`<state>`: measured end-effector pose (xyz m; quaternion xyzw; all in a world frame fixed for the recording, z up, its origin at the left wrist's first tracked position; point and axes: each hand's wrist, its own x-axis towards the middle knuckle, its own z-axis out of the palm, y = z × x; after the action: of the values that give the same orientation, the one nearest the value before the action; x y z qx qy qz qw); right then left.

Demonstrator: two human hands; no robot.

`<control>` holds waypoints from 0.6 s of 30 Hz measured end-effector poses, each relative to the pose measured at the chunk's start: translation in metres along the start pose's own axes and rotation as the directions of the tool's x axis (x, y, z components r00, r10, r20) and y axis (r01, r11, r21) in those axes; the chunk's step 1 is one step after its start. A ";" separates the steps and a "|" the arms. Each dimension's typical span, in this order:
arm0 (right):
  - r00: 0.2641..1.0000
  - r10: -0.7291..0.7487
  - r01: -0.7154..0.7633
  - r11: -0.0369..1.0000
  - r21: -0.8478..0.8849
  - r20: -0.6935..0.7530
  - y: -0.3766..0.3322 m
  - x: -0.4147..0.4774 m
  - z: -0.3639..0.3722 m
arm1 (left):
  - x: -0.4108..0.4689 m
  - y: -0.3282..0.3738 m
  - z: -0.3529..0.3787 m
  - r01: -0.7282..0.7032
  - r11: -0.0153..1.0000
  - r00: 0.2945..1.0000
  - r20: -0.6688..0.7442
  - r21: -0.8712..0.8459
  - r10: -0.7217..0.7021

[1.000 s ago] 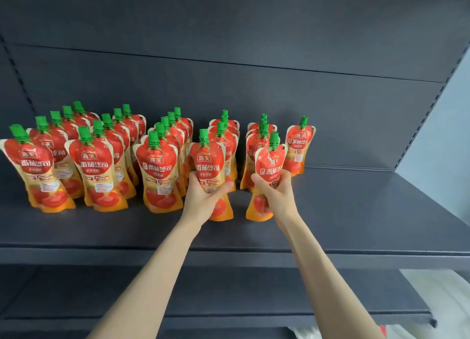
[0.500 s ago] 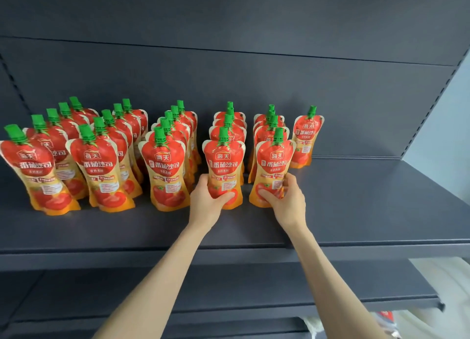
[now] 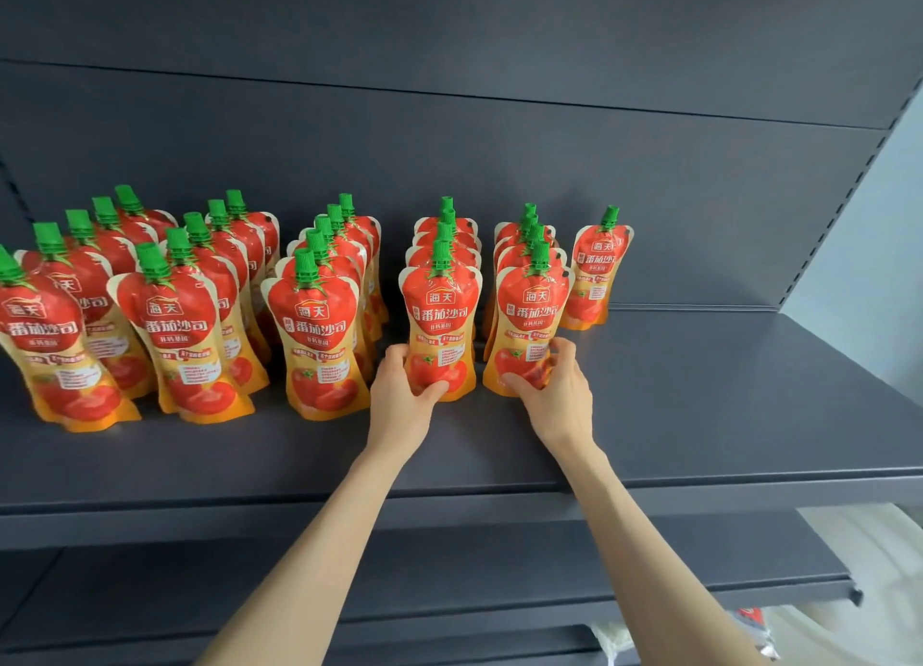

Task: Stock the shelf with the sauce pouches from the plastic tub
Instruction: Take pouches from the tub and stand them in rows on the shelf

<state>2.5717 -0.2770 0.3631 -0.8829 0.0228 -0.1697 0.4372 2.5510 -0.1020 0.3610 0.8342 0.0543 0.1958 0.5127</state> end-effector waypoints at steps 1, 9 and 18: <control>1.000 0.001 -0.001 1.000 -0.006 -0.001 0.000 0.001 0.001 | 0.001 0.000 0.000 0.000 1.000 1.000 -0.006 0.015 0.000; 1.000 0.016 -0.016 0.998 -0.055 -0.004 0.001 0.007 0.002 | 0.006 0.000 0.004 -0.004 0.997 0.999 -0.035 0.079 0.007; 1.000 0.029 -0.030 0.993 -0.110 -0.011 0.000 0.008 0.002 | 0.005 0.002 0.004 0.024 0.991 0.999 -0.039 0.135 -0.019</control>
<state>2.5796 -0.2765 0.3642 -0.9045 0.0473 -0.1658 0.3901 2.5572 -0.1052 0.3626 0.8626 0.0860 0.2021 0.4558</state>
